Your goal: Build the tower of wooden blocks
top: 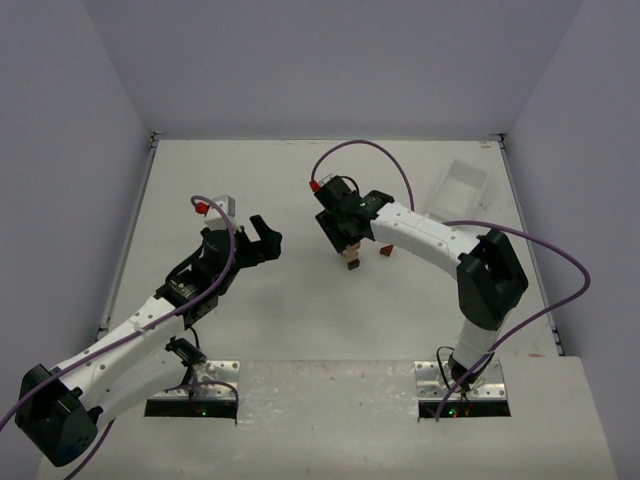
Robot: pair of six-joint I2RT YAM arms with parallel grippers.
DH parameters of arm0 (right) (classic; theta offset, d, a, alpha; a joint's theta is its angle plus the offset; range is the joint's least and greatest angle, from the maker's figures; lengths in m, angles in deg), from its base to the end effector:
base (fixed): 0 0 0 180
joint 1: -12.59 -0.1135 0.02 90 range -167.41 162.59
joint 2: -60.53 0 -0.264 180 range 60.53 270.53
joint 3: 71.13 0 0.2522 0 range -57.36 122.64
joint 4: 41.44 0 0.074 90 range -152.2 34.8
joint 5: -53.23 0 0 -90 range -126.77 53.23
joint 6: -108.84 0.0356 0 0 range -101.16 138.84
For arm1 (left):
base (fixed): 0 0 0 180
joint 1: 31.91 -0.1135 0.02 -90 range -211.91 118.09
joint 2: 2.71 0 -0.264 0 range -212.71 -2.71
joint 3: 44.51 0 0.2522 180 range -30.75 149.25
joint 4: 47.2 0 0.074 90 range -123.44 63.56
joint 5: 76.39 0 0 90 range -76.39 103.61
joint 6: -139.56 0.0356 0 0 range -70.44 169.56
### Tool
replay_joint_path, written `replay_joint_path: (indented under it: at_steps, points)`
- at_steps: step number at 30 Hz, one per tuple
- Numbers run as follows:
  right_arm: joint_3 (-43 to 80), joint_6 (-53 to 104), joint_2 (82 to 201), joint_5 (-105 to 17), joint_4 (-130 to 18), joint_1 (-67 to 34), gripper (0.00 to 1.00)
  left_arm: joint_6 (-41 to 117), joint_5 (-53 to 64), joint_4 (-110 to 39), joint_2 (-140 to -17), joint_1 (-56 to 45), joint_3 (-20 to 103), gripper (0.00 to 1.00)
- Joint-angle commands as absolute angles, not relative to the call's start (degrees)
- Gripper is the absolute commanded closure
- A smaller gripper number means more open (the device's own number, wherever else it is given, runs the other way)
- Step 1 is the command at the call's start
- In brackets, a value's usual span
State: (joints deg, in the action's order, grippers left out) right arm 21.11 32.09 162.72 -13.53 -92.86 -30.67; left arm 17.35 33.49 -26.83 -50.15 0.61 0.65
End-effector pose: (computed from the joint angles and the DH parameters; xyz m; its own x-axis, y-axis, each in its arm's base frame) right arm 0.2829 0.2470 0.2343 -0.7350 -0.4024 -0.5458 -0.3324 0.9153 -0.2273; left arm 0.1689 -0.0933 0.2565 -0.4032 -0.3374 -0.8506 0.0308 0.9240 -0.3811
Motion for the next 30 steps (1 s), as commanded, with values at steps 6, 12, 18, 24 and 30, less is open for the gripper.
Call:
replay_joint_path:
  at_steps: [6,12,18,24,30]
  points:
    - [20.6,31.4,158.9,-19.8,-88.4,-30.6,0.34,17.6,32.8,-29.4,-49.2,0.0,0.7,0.0]
    - [20.3,33.0,158.9,-19.0,-90.1,-30.5,0.33,17.6,32.8,-29.4,-49.2,0.0,0.7,0.0]
    - [19.8,34.5,158.9,-19.6,-91.4,-30.6,0.33,17.4,32.9,-29.3,-49.1,0.0,0.7,0.0]
    - [19.0,35.3,158.5,-20.8,-91.3,-30.5,0.32,17.2,33.0,-29.2,-49.5,0.0,0.7,0.0]
    - [18.9,35.8,158.4,-22.8,-91.1,-30.6,0.32,17.2,33.1,-29.2,-49.4,0.0,0.8,0.0]
